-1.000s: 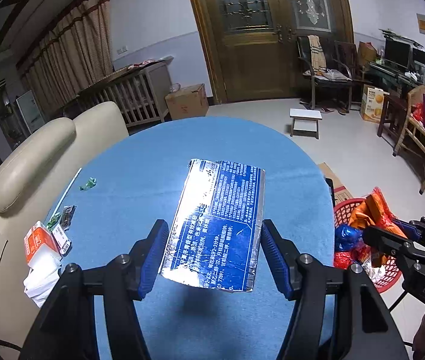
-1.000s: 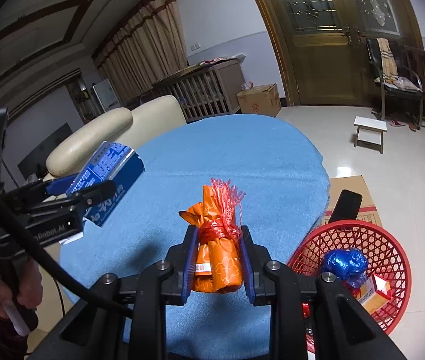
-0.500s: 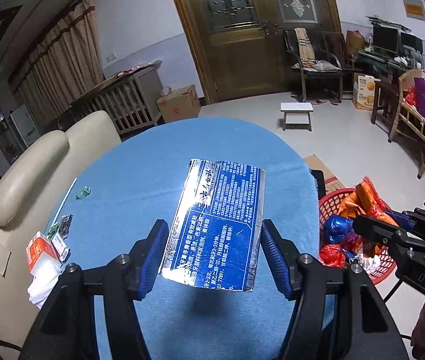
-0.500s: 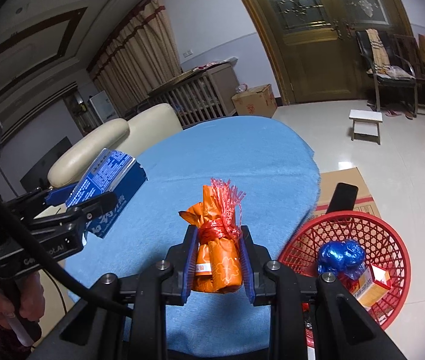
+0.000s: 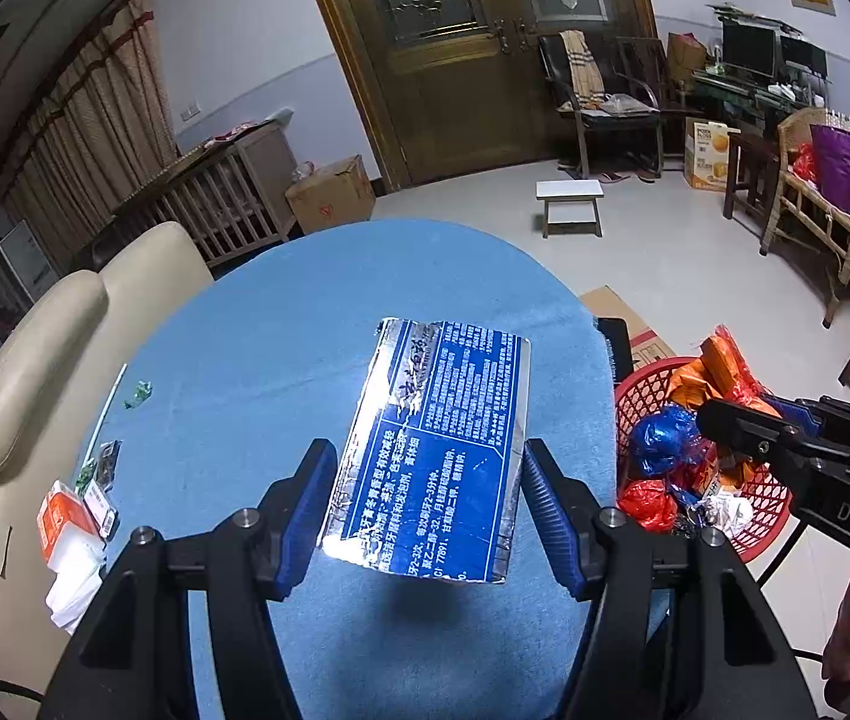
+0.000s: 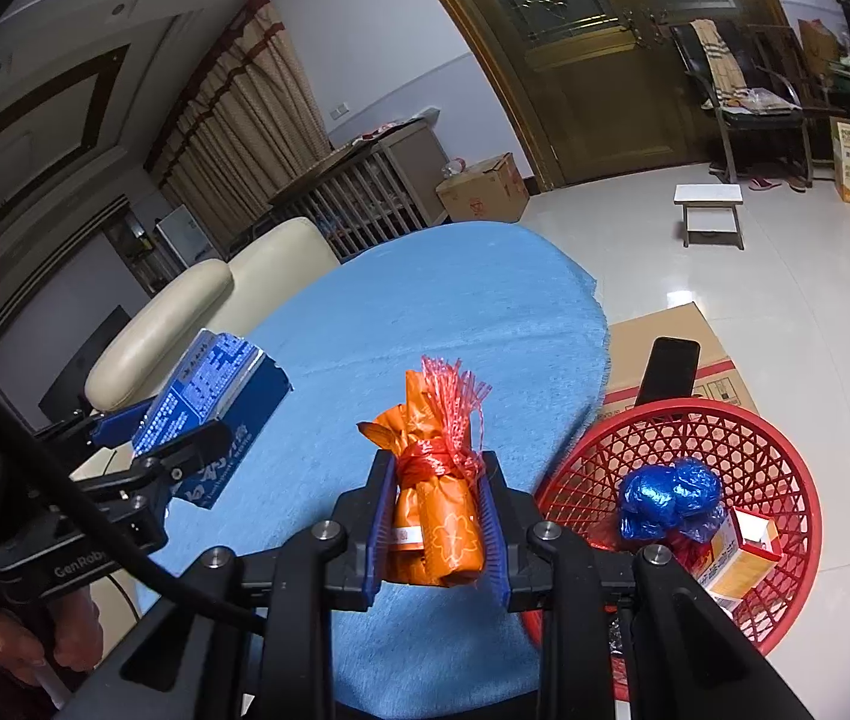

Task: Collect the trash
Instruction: 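Carry the orange bag and blue-white carton over the red wastebasket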

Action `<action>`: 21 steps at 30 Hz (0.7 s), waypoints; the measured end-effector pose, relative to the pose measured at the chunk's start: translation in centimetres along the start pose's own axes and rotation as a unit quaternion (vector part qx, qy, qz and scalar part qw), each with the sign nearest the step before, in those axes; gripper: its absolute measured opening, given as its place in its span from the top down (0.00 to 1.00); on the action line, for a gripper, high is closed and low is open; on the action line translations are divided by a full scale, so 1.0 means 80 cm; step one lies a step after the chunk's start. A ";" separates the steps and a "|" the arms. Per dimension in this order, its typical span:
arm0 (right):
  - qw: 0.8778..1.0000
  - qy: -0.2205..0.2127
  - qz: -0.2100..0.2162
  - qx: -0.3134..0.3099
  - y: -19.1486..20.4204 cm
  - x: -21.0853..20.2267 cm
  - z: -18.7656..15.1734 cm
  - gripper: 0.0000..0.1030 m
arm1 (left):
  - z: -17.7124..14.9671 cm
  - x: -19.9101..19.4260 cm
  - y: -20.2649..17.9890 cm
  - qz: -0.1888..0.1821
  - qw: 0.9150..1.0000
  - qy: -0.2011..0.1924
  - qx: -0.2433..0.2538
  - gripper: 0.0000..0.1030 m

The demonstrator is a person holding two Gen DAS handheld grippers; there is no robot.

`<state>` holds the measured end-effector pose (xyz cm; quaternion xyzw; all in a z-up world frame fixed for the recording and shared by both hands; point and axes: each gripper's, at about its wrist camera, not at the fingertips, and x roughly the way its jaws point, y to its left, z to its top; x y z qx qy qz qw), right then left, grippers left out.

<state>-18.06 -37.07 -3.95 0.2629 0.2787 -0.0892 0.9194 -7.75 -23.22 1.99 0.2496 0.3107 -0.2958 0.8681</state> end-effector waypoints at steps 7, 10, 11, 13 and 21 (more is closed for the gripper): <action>1.000 0.002 -0.003 0.014 -0.013 0.005 0.005 0.72 | 0.004 0.008 -0.010 -0.009 1.000 0.007 0.013 0.37; 1.000 0.003 -0.006 0.017 -0.018 0.007 0.007 0.72 | 0.006 0.011 -0.014 -0.013 1.000 0.010 0.017 0.37; 1.000 0.004 -0.006 0.018 -0.020 0.007 0.007 0.72 | 0.007 0.012 -0.016 -0.014 1.000 0.011 0.019 0.37; 1.000 0.004 -0.008 0.020 -0.023 0.007 0.009 0.72 | 0.009 0.014 -0.018 -0.016 1.000 0.012 0.022 0.37; 0.999 0.007 -0.026 0.030 -0.043 -0.004 0.002 0.72 | 0.013 0.020 -0.029 -0.033 0.999 0.020 0.039 0.37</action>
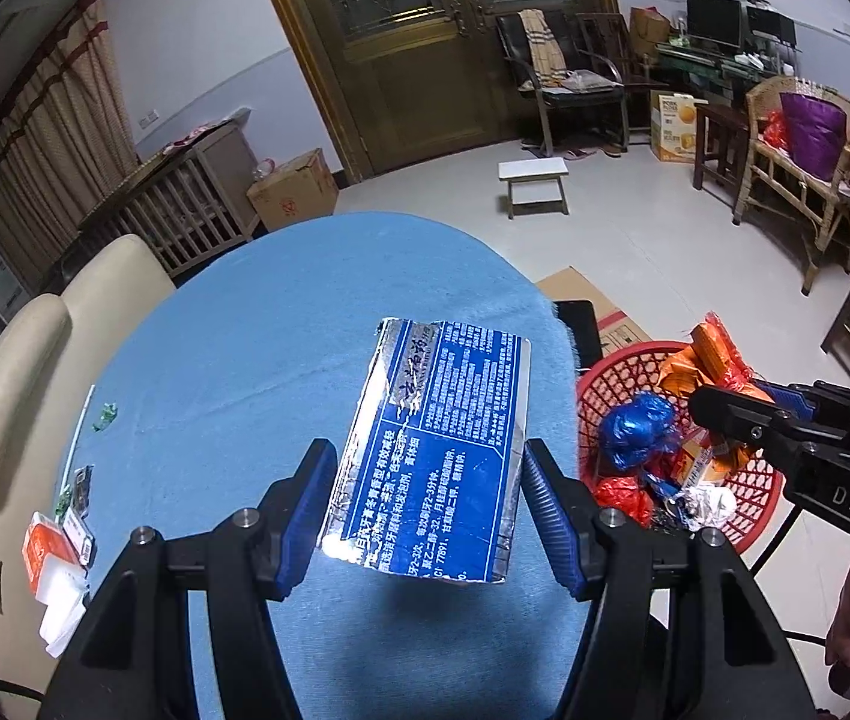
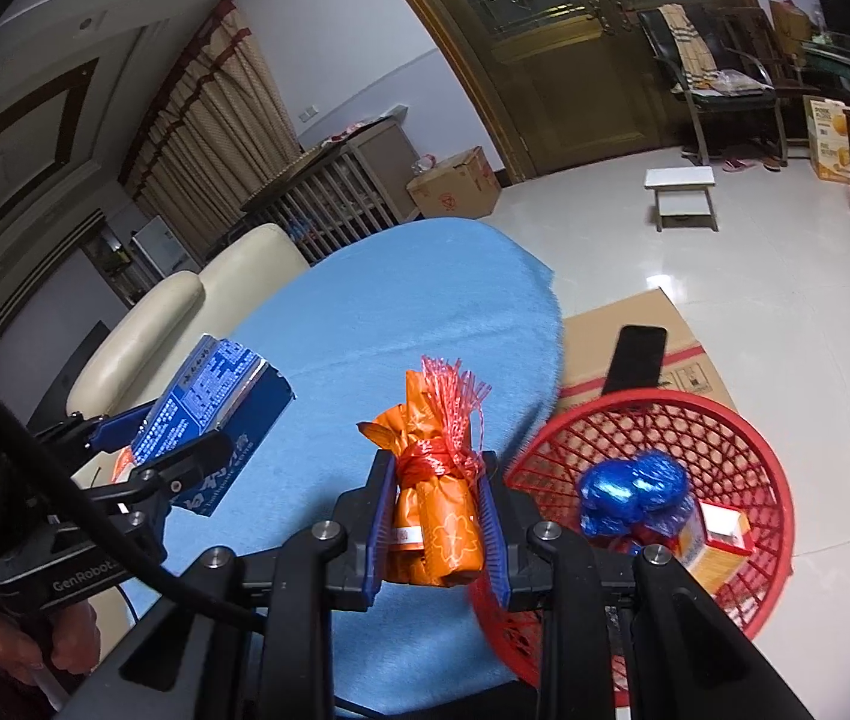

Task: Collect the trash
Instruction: 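Carry the orange bag and blue-white carton over the red wastebasket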

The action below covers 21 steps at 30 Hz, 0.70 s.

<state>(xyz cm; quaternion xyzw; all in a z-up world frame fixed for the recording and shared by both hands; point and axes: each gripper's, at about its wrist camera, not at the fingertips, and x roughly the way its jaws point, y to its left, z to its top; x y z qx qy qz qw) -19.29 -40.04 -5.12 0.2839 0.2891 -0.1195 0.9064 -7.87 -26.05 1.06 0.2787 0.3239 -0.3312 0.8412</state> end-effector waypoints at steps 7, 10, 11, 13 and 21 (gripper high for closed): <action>0.999 0.003 -0.023 0.025 -0.033 -0.015 -0.010 0.72 | 0.004 0.007 -0.026 -0.017 1.000 0.006 0.020 0.37; 0.999 0.001 -0.033 0.033 -0.043 -0.024 -0.011 0.72 | 0.006 0.009 -0.037 -0.025 0.999 0.008 0.029 0.38; 0.999 -0.001 -0.036 0.034 -0.046 -0.027 -0.011 0.72 | 0.007 0.010 -0.041 -0.027 0.999 0.009 0.032 0.37; 0.998 -0.003 -0.041 0.038 -0.051 -0.032 -0.010 0.72 | 0.009 0.012 -0.046 -0.032 0.999 0.011 0.036 0.37; 0.997 -0.004 -0.054 0.053 -0.069 -0.044 -0.013 0.72 | 0.009 0.021 -0.068 -0.052 0.997 0.024 0.053 0.37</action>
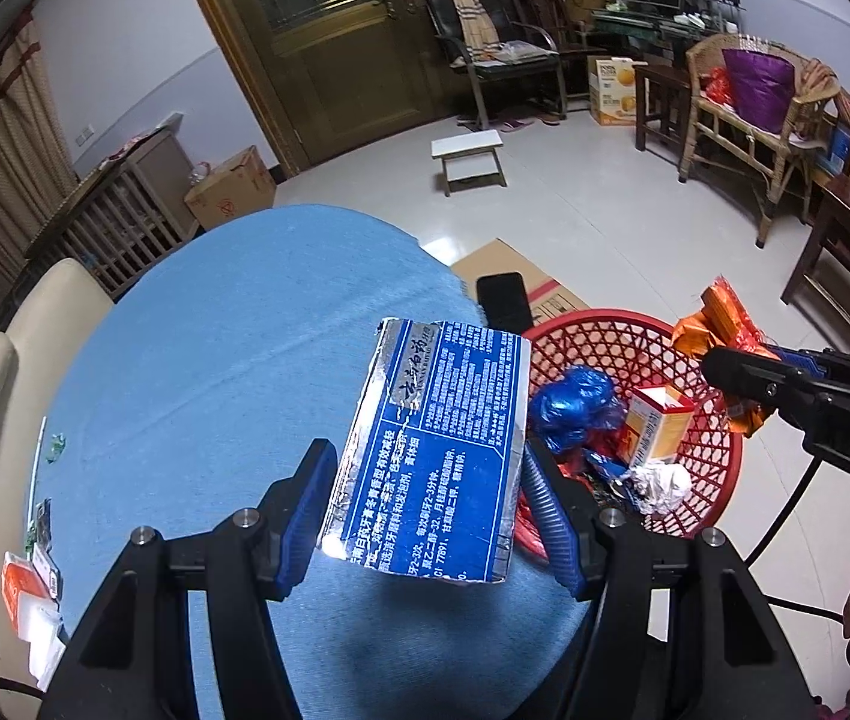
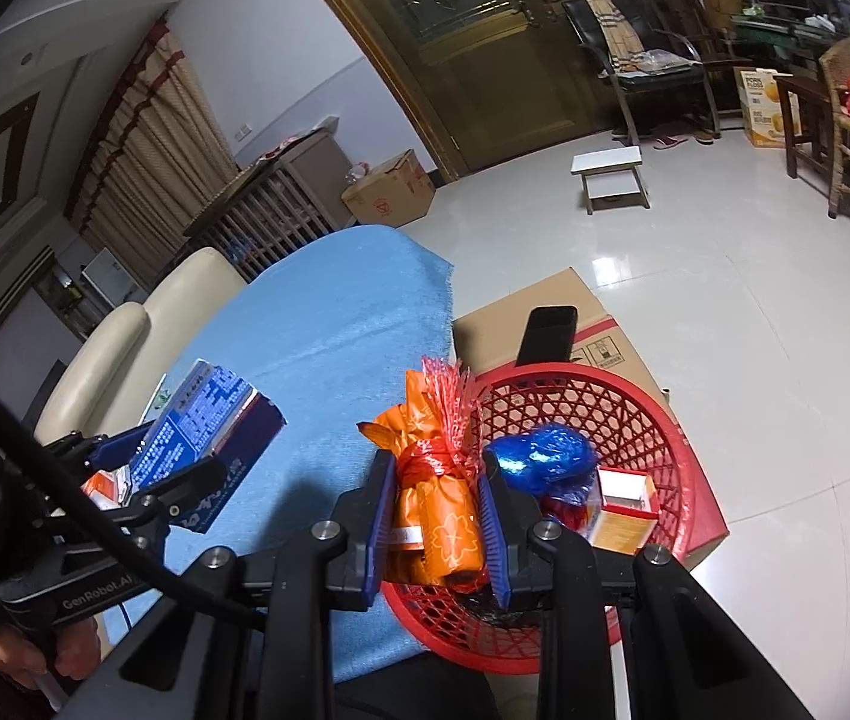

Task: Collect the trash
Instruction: 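Carry the orange bag and blue-white carton over the red wastebasket, then open both tools to drop the carton and orange bag into the wastebasket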

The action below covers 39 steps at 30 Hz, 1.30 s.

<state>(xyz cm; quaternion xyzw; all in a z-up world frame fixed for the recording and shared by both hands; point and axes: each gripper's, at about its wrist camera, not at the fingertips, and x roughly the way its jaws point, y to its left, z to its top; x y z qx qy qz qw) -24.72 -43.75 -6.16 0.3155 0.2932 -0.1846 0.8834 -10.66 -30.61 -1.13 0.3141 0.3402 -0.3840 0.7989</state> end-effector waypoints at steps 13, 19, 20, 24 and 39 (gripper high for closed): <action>1.000 0.003 -0.023 0.019 -0.028 -0.006 -0.006 0.72 | 0.000 0.024 -0.019 -0.094 0.995 0.022 -0.009 0.37; 0.999 0.007 -0.037 0.035 -0.047 -0.008 -0.009 0.72 | -0.001 0.036 -0.031 -0.149 0.988 0.037 -0.015 0.37; 0.999 0.007 -0.039 0.038 -0.049 -0.009 -0.009 0.72 | -0.001 0.038 -0.034 -0.156 0.987 0.039 -0.016 0.37; 0.998 0.008 -0.040 0.046 -0.054 -0.010 -0.011 0.71 | -0.002 0.043 -0.046 -0.162 0.986 0.041 -0.007 0.37; 0.998 0.008 -0.033 0.058 -0.061 -0.002 -0.015 0.71 | -0.001 0.046 -0.059 -0.160 0.987 0.022 0.005 0.37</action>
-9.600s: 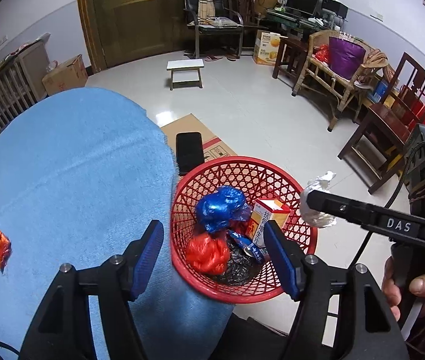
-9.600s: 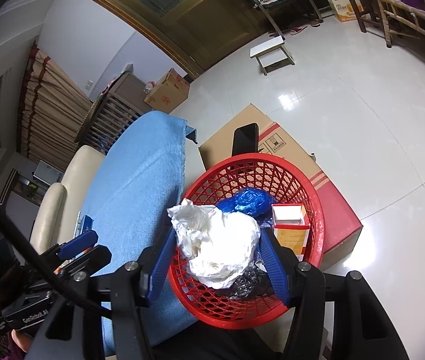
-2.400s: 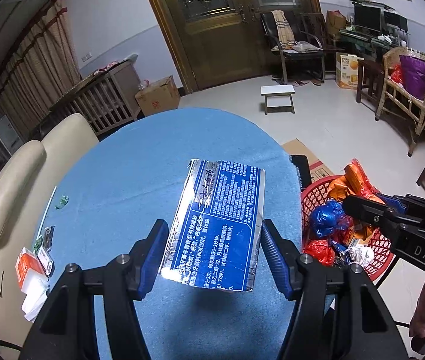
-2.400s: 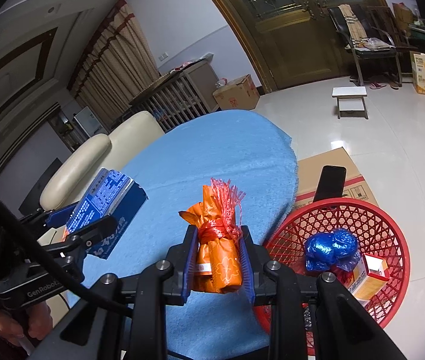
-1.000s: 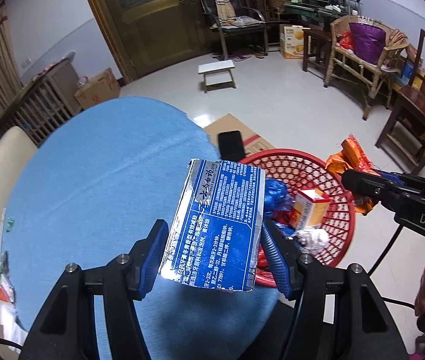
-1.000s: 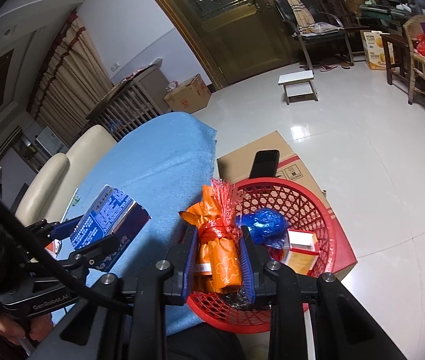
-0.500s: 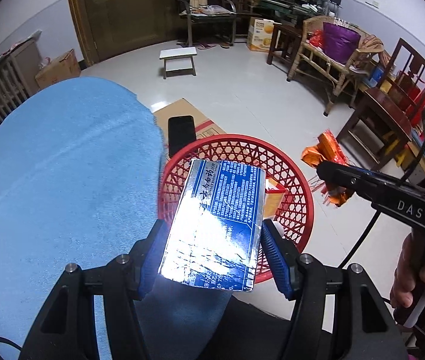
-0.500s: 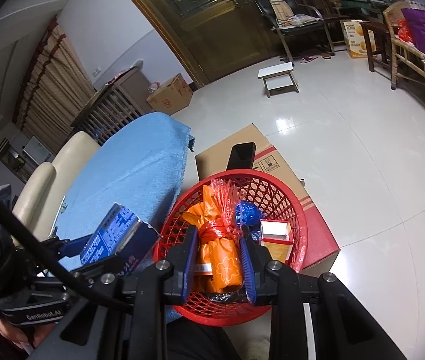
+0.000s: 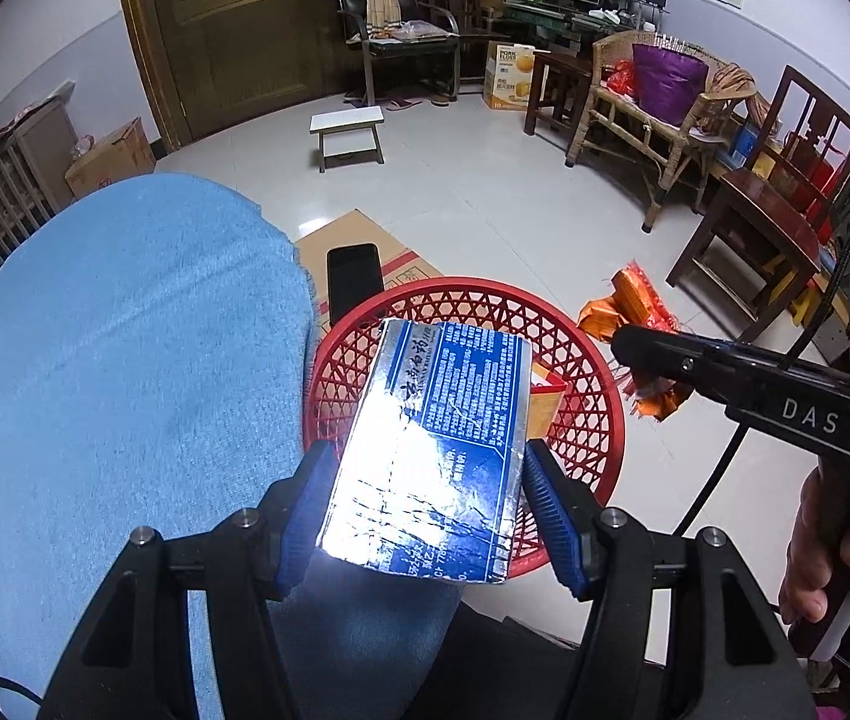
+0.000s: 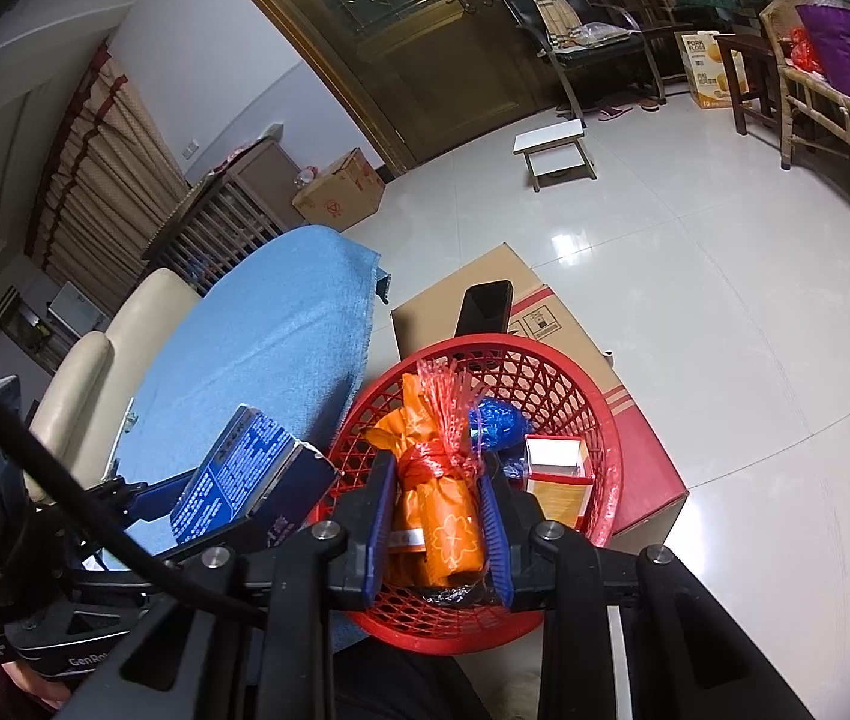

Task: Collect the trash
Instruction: 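Open both tools to drop the carton and orange bag into the wastebasket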

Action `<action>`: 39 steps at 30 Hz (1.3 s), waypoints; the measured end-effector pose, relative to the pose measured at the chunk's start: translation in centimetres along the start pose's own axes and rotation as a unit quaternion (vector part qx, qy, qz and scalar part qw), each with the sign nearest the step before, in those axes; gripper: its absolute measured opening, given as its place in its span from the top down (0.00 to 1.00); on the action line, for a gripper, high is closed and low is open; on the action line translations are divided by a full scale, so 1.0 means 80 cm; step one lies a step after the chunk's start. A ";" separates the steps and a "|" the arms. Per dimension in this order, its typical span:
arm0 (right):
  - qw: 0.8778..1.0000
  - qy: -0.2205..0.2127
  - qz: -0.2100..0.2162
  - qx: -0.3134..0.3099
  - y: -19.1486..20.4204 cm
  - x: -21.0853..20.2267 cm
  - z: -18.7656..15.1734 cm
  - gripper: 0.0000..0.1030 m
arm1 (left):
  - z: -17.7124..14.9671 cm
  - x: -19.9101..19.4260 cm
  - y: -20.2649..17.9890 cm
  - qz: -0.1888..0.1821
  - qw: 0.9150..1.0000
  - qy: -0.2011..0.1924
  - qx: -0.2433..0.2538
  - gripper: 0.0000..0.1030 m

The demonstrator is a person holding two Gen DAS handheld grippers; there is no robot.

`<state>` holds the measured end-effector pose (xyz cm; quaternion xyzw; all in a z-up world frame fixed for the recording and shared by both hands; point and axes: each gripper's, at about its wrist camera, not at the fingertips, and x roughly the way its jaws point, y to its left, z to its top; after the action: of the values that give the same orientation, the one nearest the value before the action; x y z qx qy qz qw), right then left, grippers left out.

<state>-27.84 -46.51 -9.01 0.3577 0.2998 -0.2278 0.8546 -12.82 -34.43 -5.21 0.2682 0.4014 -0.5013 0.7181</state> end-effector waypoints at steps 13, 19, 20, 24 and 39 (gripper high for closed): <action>1.000 -0.003 0.005 0.004 0.001 0.003 0.000 0.71 | -0.005 0.000 -0.002 0.003 1.000 -0.006 0.005 0.37; 1.000 -0.004 0.006 0.004 0.003 0.005 -0.001 0.71 | -0.007 0.000 0.000 0.005 1.000 -0.002 0.004 0.36; 1.000 -0.004 0.006 0.005 0.003 0.004 -0.001 0.71 | -0.006 0.001 0.000 0.005 1.000 -0.001 0.003 0.36; 1.000 -0.006 0.007 0.006 0.005 0.003 0.001 0.71 | -0.005 -0.001 0.005 0.002 1.000 -0.003 -0.004 0.36; 0.999 0.014 0.007 0.031 0.002 0.008 0.006 0.69 | -0.006 -0.010 0.024 -0.005 0.999 -0.020 -0.032 0.31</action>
<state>-27.10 -46.89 -9.12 0.3896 0.3020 -0.2261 0.8401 -11.29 -32.96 -4.85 0.2328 0.4038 -0.4968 0.7320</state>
